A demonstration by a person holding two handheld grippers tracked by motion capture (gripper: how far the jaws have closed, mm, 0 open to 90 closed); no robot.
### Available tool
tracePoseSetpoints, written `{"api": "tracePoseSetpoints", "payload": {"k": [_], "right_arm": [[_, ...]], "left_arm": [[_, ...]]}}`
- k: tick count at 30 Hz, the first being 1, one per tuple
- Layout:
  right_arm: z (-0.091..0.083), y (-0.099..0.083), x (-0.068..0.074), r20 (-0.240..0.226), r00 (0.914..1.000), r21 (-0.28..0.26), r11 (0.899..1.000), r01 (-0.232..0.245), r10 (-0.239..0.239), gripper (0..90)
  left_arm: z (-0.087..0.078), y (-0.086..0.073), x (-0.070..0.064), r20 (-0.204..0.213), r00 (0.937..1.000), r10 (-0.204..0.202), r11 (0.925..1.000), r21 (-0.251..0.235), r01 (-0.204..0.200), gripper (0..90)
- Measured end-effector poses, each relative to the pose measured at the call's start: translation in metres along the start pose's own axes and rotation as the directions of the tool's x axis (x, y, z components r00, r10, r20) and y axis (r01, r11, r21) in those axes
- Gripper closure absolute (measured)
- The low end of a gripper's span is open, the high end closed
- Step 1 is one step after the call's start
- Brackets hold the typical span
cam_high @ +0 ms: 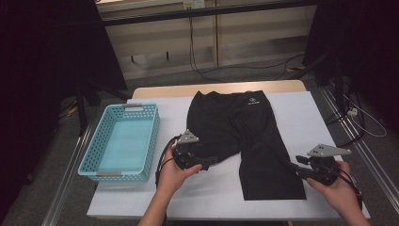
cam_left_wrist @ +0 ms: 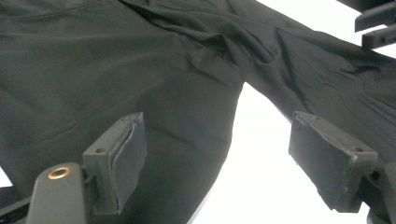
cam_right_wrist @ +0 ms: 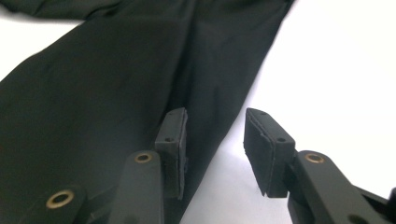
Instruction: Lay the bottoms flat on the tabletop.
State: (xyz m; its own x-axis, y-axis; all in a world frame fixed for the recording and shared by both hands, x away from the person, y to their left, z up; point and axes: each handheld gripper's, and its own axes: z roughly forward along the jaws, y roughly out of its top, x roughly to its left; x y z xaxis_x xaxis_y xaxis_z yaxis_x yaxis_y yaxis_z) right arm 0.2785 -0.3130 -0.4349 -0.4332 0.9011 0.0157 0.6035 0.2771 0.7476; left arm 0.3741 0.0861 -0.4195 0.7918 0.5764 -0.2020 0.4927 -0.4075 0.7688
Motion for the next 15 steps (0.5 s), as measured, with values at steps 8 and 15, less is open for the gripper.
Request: {"api": "tracePoseSetpoints", "payload": {"k": [8,15], "right_arm": [[0.026,0.015,-0.012,0.041,0.9976,0.003,0.998,-0.056,0.056,56.9],[0.049,0.015,-0.019,0.053,0.9954,0.046,0.996,-0.083,0.080,60.4]], "left_arm": [[0.000,-0.003,0.001,-0.004,1.0000,-0.003,0.9999,0.012,0.003,18.5],[0.001,-0.002,0.000,-0.005,1.0000,0.002,0.9999,0.015,-0.002,18.5]]}}
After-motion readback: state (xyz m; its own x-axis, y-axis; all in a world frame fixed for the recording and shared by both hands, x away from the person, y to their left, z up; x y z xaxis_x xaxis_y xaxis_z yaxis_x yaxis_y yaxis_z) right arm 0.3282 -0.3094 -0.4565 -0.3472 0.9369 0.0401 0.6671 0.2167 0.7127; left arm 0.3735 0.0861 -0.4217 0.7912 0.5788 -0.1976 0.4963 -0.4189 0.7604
